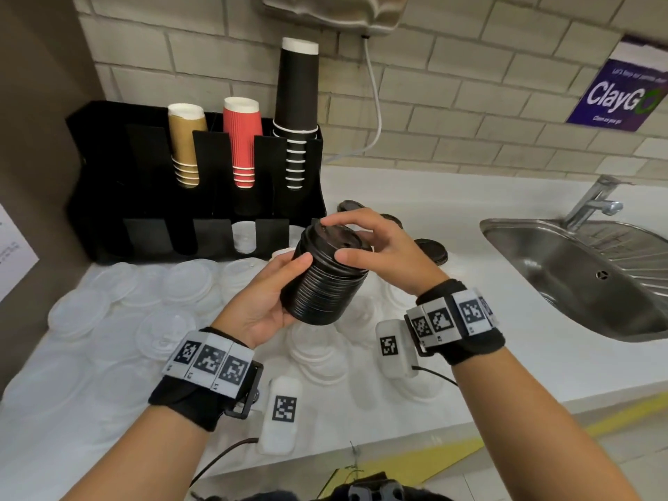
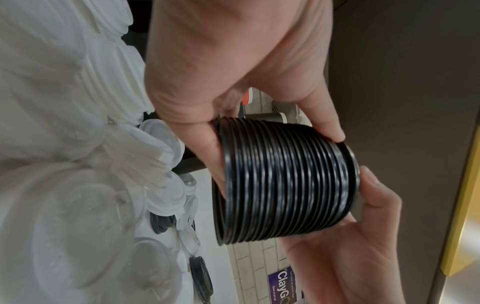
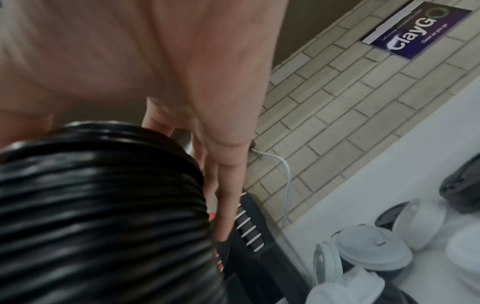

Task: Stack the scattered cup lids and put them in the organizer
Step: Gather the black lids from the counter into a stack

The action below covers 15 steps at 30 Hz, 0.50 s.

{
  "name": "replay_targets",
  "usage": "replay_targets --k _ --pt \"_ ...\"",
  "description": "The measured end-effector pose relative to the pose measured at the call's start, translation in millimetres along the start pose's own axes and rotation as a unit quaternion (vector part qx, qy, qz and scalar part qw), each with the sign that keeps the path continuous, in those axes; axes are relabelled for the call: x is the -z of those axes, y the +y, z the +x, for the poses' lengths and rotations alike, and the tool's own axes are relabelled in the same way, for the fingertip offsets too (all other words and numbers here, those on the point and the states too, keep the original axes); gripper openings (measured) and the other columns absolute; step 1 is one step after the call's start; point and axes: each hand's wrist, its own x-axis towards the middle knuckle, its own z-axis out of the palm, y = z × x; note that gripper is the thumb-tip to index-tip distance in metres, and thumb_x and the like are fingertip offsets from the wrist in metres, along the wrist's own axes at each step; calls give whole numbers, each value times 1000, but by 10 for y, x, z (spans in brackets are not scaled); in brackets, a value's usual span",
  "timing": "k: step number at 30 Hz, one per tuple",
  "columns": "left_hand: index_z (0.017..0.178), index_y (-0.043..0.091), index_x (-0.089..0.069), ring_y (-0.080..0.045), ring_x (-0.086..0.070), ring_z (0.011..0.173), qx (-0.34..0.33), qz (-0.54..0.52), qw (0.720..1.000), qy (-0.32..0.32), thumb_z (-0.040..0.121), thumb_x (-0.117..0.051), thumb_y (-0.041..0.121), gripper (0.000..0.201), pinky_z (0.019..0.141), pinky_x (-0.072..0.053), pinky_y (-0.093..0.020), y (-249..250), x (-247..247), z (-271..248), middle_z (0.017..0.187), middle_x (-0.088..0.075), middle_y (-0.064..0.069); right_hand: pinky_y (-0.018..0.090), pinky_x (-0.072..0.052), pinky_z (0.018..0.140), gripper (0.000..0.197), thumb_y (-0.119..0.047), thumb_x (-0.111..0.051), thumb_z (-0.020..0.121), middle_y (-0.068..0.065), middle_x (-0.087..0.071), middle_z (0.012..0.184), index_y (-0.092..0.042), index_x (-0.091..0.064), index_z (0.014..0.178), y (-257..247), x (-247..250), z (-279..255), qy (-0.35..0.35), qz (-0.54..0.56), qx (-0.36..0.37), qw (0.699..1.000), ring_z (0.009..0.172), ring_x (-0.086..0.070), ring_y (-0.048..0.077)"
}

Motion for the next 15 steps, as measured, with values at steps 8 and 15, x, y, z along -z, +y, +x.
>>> replay_targets --k 8,15 --pt "125 17 -60 -26 -66 110 6 11 1000 29 71 -62 44 60 78 -60 -40 45 -39 -40 118 -69 -8 43 -43 107 42 -23 -72 78 8 -53 125 -30 -62 118 42 -66 20 -5 -29 16 999 120 -55 19" --pt "125 19 -61 -23 -67 109 21 2 1000 1 75 -61 48 58 73 -60 -37 115 -8 -36 118 -70 -8 38 -42 106 45 -18 -79 77 5 -51 120 -29 -63 117 23 -59 91 -18 -74 20 997 119 -52 16"
